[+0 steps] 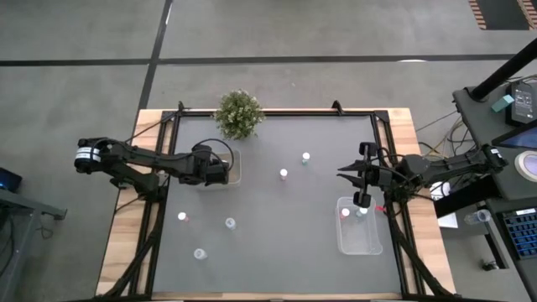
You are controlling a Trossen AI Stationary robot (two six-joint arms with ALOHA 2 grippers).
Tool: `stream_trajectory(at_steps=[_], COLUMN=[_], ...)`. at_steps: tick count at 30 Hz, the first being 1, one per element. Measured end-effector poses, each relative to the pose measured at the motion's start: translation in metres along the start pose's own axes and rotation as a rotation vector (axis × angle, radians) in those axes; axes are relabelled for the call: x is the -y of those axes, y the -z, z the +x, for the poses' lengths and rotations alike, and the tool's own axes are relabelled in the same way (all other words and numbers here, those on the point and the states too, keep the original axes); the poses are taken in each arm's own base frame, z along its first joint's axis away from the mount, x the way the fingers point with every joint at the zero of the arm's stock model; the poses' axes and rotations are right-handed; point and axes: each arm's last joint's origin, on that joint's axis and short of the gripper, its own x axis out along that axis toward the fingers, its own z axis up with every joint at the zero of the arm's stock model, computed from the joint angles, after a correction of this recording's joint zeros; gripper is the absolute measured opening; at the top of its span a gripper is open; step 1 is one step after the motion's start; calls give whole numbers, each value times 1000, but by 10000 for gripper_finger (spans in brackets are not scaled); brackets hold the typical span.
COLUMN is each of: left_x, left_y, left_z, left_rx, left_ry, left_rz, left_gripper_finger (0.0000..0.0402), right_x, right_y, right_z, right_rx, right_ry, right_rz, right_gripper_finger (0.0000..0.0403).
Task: Pick and place medicine bottles into bin by pill shape (circle, oval)
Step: Put the top right transparent pill bottle into the gray bin, then put the bottom pink pill bottle into the transparent bin
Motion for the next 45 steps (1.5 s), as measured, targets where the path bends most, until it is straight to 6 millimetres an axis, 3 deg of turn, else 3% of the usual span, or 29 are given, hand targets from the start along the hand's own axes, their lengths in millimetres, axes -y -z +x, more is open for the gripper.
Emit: stream_trajectory(at_steps=[7,19,28,34,45], left_x=[-2,-1,-6,-1,24], left_y=[0,-17,-37,-44,-40], left_z=[-1,-22,-53,-76,-121], left_rx=[-6,-24,-150,-238,-137], left_ry=[-13,72,205,381,693], left_rz=[30,62,79,149,404], left_gripper_finger=[228,231,231,231,231], right_x=[0,0,0,0,-1], right_y=[0,0,0,0,1], right_z=[0,0,0,0,5], right_rx=[0,-1,-1,0,-38], right_ry=[0,0,-1,0,14], right_rz=[0,-2,-4,-2,44], right_gripper_finger=[38,38,38,38,38])
